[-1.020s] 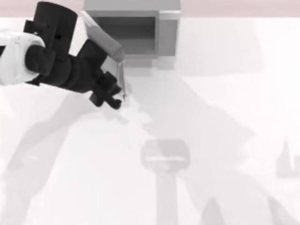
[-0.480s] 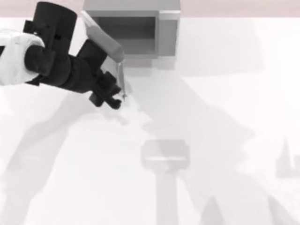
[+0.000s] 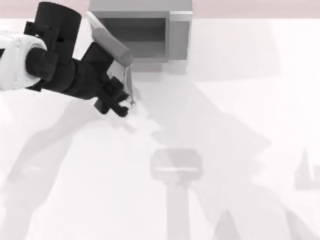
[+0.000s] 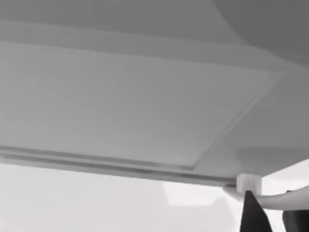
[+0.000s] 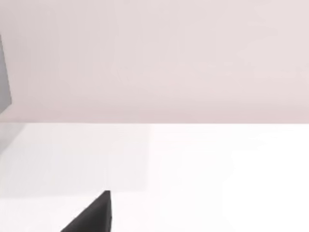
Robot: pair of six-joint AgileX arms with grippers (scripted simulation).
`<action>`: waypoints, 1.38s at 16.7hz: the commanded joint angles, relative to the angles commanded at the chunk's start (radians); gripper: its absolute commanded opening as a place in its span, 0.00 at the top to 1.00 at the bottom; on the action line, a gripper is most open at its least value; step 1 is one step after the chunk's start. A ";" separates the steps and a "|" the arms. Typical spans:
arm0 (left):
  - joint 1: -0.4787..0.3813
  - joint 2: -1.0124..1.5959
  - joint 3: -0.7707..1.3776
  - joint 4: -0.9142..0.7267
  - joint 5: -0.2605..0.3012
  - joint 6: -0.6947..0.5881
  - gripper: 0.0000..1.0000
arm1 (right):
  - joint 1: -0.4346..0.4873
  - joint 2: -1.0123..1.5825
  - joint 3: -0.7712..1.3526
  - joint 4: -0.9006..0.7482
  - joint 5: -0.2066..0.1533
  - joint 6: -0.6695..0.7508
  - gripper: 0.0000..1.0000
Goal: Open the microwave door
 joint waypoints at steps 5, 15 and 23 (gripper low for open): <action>0.029 -0.005 0.009 -0.024 0.036 0.067 1.00 | 0.000 0.000 0.000 0.000 0.000 0.000 0.00; 0.038 -0.003 0.008 -0.035 0.046 0.085 1.00 | 0.000 0.000 0.000 0.000 0.000 0.000 0.00; 0.038 -0.003 0.008 -0.035 0.046 0.085 1.00 | 0.000 0.000 0.000 0.000 0.000 0.000 0.00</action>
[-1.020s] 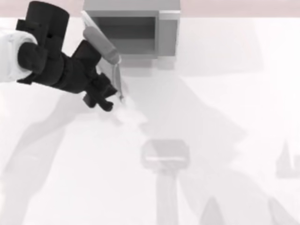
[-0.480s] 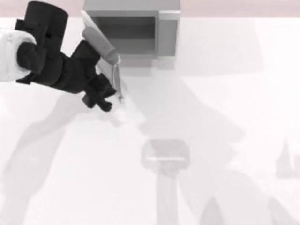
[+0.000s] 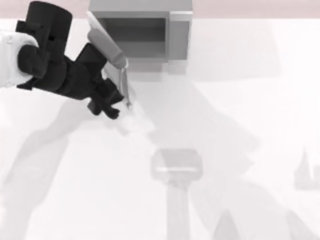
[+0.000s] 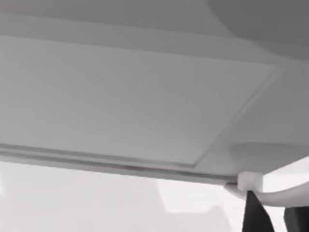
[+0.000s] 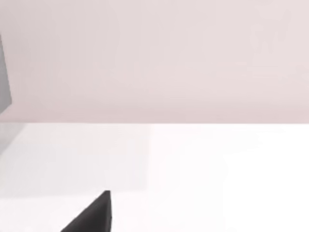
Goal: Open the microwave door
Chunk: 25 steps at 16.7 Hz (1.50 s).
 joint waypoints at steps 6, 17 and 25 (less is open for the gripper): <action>0.000 0.000 0.000 0.000 0.000 0.000 1.00 | 0.000 0.000 0.000 0.000 0.000 0.000 0.00; 0.033 0.004 0.011 -0.044 0.048 0.084 1.00 | 0.000 0.000 0.000 0.000 0.000 0.000 0.00; 0.036 0.004 0.011 -0.048 0.052 0.091 1.00 | 0.000 0.000 0.000 0.000 0.000 0.000 0.00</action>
